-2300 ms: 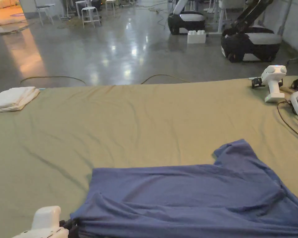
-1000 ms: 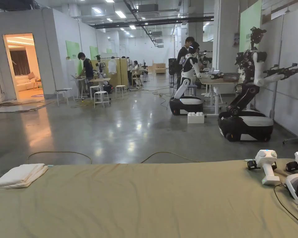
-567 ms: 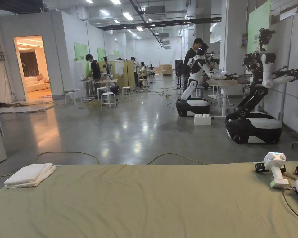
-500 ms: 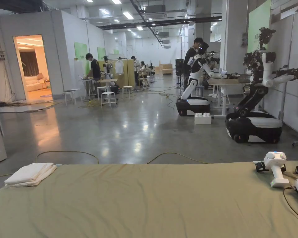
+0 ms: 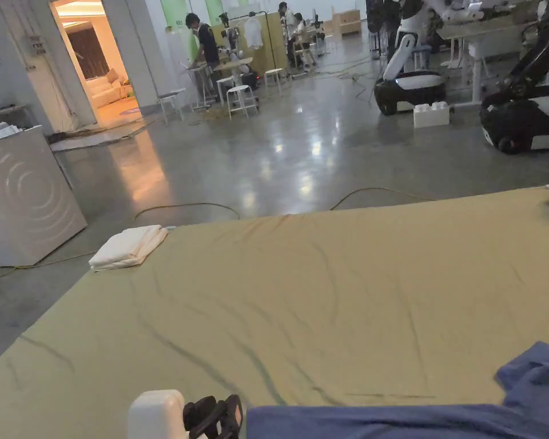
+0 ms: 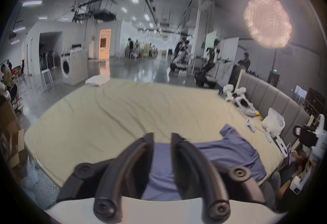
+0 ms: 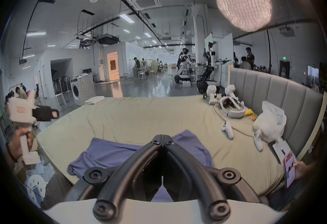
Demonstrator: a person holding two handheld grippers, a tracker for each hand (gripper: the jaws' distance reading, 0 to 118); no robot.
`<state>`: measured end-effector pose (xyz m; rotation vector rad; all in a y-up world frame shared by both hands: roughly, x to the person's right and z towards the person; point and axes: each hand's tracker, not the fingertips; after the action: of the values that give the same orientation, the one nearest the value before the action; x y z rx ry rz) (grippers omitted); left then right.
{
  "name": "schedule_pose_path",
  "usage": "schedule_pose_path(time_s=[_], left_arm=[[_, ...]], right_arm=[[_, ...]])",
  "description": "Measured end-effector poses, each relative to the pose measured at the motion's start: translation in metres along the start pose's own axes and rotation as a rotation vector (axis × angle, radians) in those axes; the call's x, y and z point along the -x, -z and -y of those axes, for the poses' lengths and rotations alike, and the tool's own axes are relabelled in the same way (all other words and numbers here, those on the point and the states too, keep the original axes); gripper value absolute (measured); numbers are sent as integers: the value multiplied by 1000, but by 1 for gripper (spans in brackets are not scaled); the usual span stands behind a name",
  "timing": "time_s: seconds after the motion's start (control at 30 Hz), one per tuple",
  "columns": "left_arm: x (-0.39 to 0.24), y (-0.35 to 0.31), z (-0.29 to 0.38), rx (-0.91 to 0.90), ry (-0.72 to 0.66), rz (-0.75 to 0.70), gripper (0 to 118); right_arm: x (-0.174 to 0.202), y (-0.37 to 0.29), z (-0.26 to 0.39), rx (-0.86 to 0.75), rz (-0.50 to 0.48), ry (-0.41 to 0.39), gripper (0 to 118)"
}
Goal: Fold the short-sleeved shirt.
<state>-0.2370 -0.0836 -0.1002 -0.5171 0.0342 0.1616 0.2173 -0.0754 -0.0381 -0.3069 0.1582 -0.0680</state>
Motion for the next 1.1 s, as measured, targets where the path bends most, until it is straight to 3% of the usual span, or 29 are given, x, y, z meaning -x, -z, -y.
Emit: schedule_pose_path(time_s=[0.03,0.07,0.27,0.4,0.43,0.53,0.6,0.67,0.8,0.83,0.87,0.9,1.0,1.1], left_arm=[[8,25,2,47,-12,22,65],[13,53,5,115,-27,35,68],[40,192,26,320,-74,-40,68],[46,244,36,386,-141,-66,64],[44,253,38,417,-145,-74,61],[34,277,46,513,-69,-102,35],[30,283,49,509,-34,-126,26],[30,284,46,510,-50,-119,9],[36,293,45,575,-129,-107,6],[39,294,44,583,-139,-102,6],[40,295,42,593,-144,-97,6],[42,296,41,600,-144,-93,6],[39,298,39,622,-126,-88,6],[36,299,38,628,-102,-99,6]], right_arm=[[-4,2,5,19,3,20,0],[-8,5,9,44,11,38,0],[-32,14,26,122,53,116,0],[-43,20,31,168,100,130,0],[-46,22,33,184,108,133,0],[-50,29,35,219,125,128,0],[-52,34,37,241,131,119,0],[-53,41,37,255,127,110,0],[-66,74,28,275,83,99,1],[-74,90,23,274,61,104,13],[-85,111,17,305,19,115,51],[-95,132,13,348,10,134,77],[-127,209,4,489,50,215,77],[-149,274,15,590,114,150,77]])
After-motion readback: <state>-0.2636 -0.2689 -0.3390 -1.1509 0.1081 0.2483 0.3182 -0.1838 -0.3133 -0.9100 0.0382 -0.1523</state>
